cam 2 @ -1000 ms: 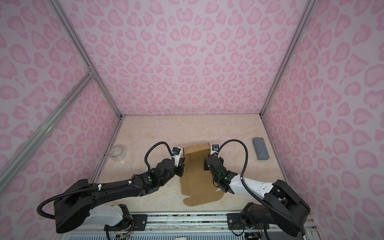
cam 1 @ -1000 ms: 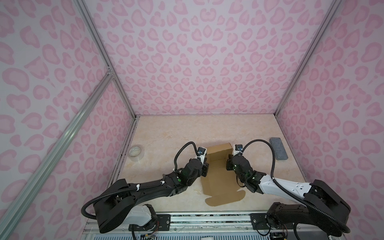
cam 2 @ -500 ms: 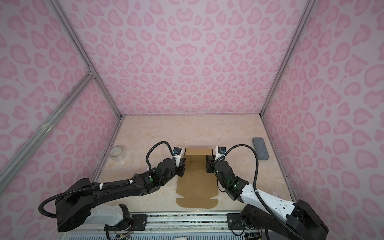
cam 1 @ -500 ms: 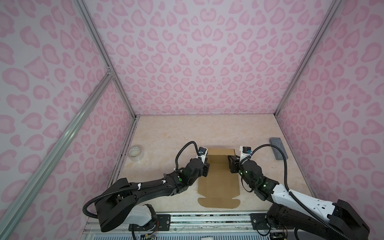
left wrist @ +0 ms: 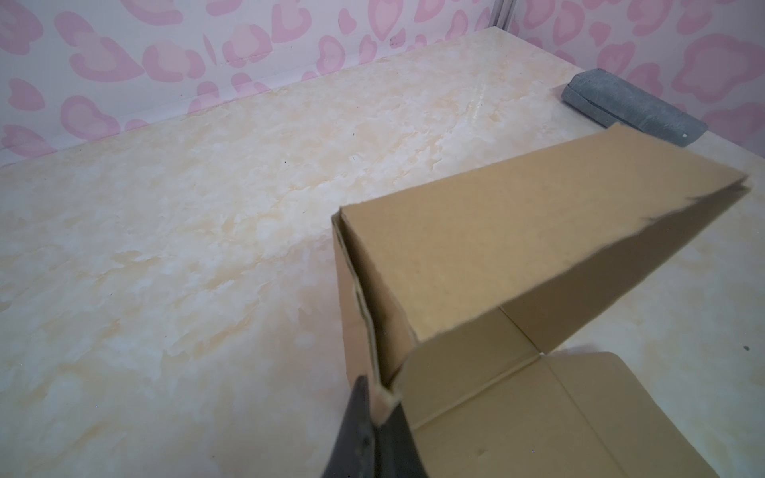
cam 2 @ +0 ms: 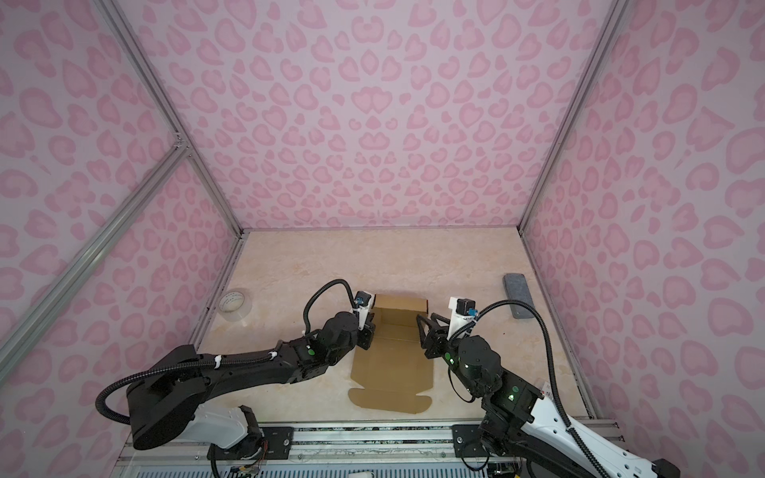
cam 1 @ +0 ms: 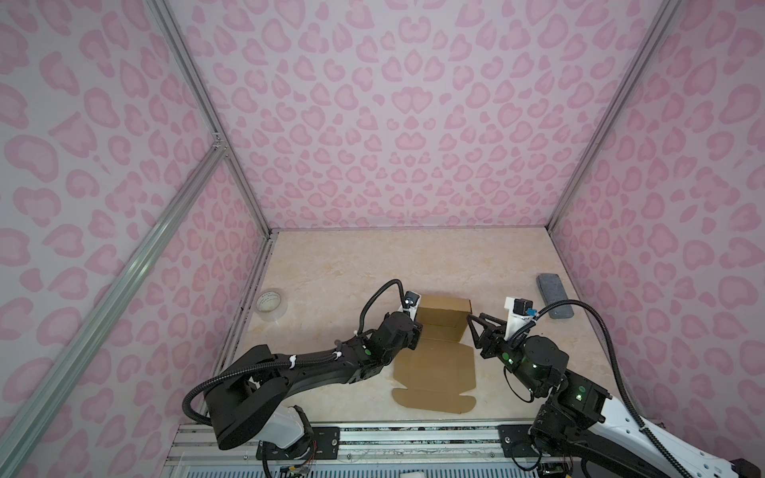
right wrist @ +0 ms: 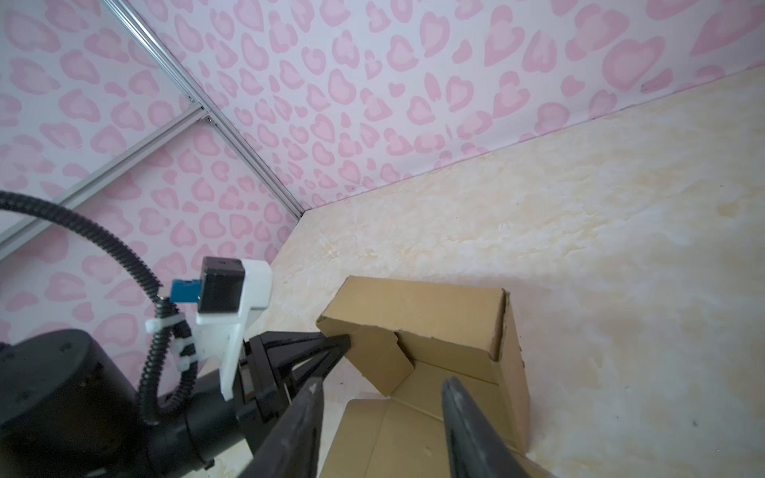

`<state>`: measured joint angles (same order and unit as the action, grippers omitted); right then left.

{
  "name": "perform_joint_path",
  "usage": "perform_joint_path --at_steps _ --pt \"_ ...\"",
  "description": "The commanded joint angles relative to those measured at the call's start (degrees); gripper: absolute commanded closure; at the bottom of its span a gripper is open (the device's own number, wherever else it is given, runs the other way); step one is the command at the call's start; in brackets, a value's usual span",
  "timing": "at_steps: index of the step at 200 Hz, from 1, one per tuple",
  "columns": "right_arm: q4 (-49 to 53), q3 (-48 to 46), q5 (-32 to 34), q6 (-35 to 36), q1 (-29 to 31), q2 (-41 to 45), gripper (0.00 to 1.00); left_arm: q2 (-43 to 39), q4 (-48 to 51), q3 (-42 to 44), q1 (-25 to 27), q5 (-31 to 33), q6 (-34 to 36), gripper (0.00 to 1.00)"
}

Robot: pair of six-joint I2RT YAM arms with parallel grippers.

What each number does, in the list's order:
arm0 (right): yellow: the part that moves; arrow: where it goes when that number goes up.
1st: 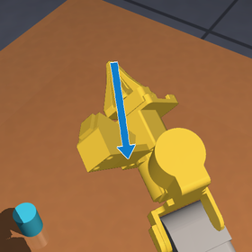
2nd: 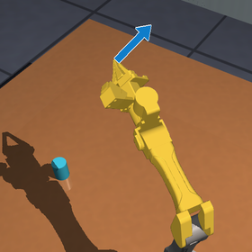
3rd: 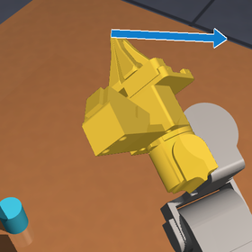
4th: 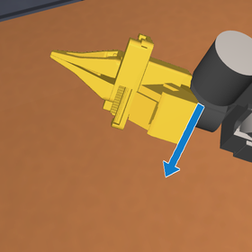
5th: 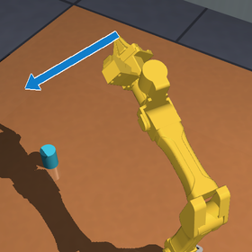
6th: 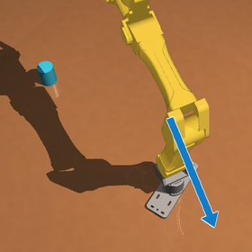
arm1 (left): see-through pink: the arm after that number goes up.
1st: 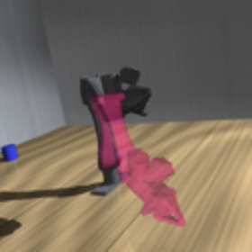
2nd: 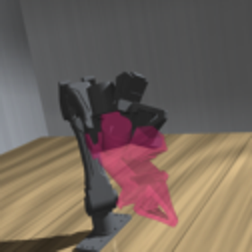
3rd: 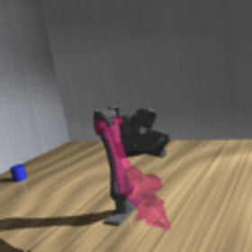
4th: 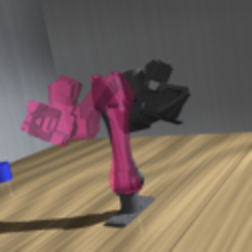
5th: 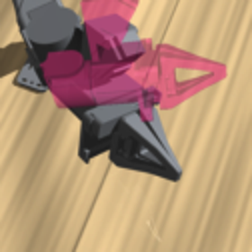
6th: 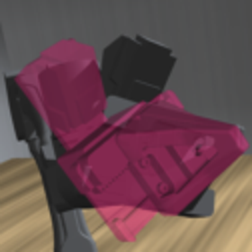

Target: Fold the paper box

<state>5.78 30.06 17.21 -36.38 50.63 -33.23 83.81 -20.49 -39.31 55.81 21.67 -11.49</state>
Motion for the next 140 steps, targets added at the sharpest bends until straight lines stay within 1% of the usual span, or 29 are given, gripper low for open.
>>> perform_joint_path --at_steps 1,19,35,55,63,88,114,140 --pt "9.31 7.47 0.87 2.71 -0.44 -6.11 0.49 0.71 -4.83 0.39 -0.09 -0.58 4.65 0.98" --pt "13.68 16.81 -2.92 6.83 -2.11 -15.58 0.49 1.05 -8.49 1.96 -0.24 -1.69 7.72 0.98" --pt "16.33 22.48 -9.15 8.87 -5.82 -22.83 0.49 1.61 -11.95 2.99 -0.52 -2.6 10.23 0.98" --pt "16.18 25.24 -18.2 9.68 -10.35 -28.86 0.49 2.62 -12.81 2.42 -1.18 -4.05 12.0 0.98" --pt "15.81 25.64 -20.5 10.12 -11.43 -30.84 0.49 3.12 -13.02 2.15 -1.4 -4.47 12.1 0.98" --pt "15.6 26.43 -21.74 12.51 -12.23 -35.06 0.5 4.38 -14.18 2.08 -1.84 -4.88 12.29 0.98" --pt "14.02 25.36 -23.77 12.04 -13.01 -37.88 0.5 5.52 -14.57 1.7 -2.36 -4.27 12.45 0.98" --pt "11.98 23.91 -23.58 11.82 -13.19 -38.87 0.5 6.58 -14.39 0.99 -3.07 -4.31 12.36 0.97"
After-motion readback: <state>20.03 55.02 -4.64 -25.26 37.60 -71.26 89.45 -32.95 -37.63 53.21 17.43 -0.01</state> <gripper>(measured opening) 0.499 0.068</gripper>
